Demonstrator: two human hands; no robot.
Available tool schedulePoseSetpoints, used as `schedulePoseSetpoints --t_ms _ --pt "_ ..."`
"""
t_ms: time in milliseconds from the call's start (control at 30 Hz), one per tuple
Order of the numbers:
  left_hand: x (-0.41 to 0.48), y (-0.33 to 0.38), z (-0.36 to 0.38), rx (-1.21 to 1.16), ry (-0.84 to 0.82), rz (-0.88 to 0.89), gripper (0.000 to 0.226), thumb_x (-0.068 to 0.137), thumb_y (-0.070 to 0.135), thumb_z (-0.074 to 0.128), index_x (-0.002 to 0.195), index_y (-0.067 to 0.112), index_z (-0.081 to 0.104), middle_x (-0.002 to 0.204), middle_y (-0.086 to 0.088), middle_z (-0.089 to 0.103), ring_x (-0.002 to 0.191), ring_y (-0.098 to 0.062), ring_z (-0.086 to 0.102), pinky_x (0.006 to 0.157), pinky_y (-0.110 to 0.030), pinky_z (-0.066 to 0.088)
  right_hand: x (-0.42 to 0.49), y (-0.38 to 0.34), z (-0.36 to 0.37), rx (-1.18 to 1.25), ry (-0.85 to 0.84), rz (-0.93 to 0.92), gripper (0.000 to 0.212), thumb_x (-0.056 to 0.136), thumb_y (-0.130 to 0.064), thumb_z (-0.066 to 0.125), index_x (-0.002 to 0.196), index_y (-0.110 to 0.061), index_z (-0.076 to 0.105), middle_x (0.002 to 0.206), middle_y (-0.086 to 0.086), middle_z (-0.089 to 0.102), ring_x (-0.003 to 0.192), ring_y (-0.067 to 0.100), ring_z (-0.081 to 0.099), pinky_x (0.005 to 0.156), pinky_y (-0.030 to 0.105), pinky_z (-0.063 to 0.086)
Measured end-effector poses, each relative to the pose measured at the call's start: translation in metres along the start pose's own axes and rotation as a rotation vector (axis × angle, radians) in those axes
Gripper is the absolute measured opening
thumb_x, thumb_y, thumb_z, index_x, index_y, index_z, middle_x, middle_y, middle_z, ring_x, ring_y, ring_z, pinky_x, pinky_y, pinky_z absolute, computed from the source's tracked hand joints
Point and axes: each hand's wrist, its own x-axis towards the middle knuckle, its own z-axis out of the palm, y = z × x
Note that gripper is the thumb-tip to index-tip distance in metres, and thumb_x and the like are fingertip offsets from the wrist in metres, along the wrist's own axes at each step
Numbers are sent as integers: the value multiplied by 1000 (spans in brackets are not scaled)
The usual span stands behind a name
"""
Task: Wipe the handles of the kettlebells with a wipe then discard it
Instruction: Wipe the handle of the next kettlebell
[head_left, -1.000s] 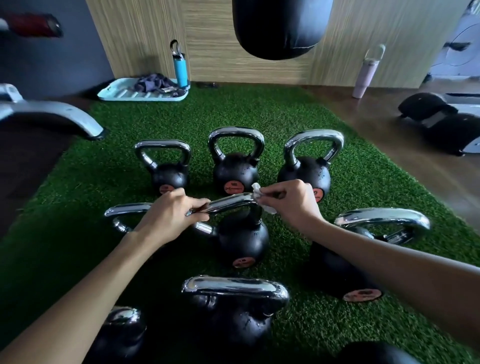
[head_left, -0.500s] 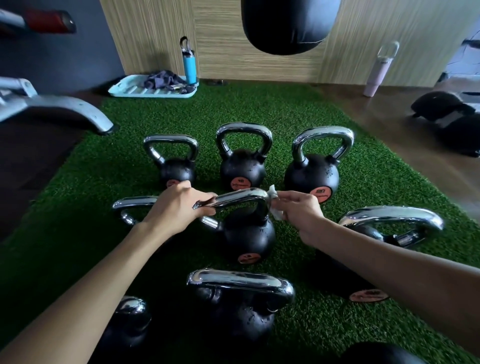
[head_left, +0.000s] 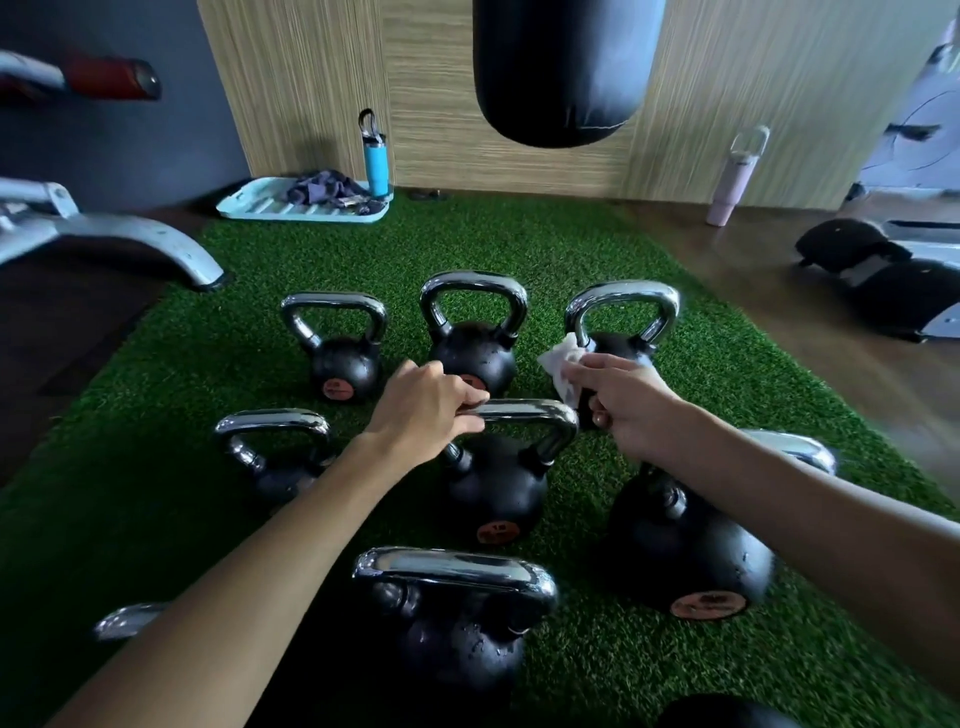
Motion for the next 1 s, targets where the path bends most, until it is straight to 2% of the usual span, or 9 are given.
schedulePoseSetpoints --t_ms 100,167,267,367,533,667,800,900,1000 --pt "-1 1 -4 -265 92 -20 35 86 45 75 120 35 73 103 3 77 80 3 60 77 -14 42 -8 -12 2 -43 -83 21 15 79 -24 83 91 -27 74 100 2 75 84 15 58 60 25 41" --pt "-6 1 -7 -608 222 -53 40 80 33 84 117 22 76 94 5 78 66 10 62 60 -1 36 -14 -17 4 -97 -139 -19 16 79 -23 82 93 -25 75 93 -3 72 74 8 55 62 22 40" --pt "-12 9 -14 -792 324 13 53 77 29 85 126 15 70 99 17 73 64 15 59 61 2 37 -16 -19 14 -167 -178 -102 26 73 -28 87 96 -21 77 84 -7 68 65 5 49 58 23 34" --pt "-13 11 -18 -746 342 68 57 77 42 82 126 15 69 122 17 64 90 25 58 81 0 42 -18 -21 29 -224 -223 -145 22 75 -26 86 92 -18 75 84 -5 71 66 6 52 56 23 37" --pt "-18 -14 -11 -614 371 -29 57 76 58 73 119 20 74 75 14 69 46 -7 48 45 -16 32 -20 -22 48 -298 -274 -224 20 82 -27 81 97 -14 79 88 -6 74 61 -2 54 57 17 40" --pt "-29 -46 -3 -693 311 -142 43 82 40 80 119 20 74 81 19 74 40 1 41 42 -14 25 -4 -15 53 -949 -132 -659 28 78 -38 83 105 -32 78 102 -10 76 98 10 67 82 26 53" --pt "-35 -58 5 -680 183 -165 44 83 47 78 122 27 73 93 14 77 47 1 47 44 -16 29 -2 -12 75 -1526 -237 -828 39 84 -50 74 118 -32 69 115 -2 68 122 22 48 99 38 37" --pt "-29 -48 9 -633 110 -135 35 87 42 76 118 27 75 84 26 71 38 -4 38 41 -13 25 1 -10 76 -1626 -240 -860 38 89 -54 66 120 -33 66 120 -4 66 127 19 47 107 37 31" --pt "-19 -31 11 -470 95 -41 44 86 60 67 120 33 74 94 7 78 65 -4 50 62 -19 44 -1 -4 53 -1585 -210 -873 37 90 -57 62 121 -35 66 118 -3 66 123 17 50 104 37 32"
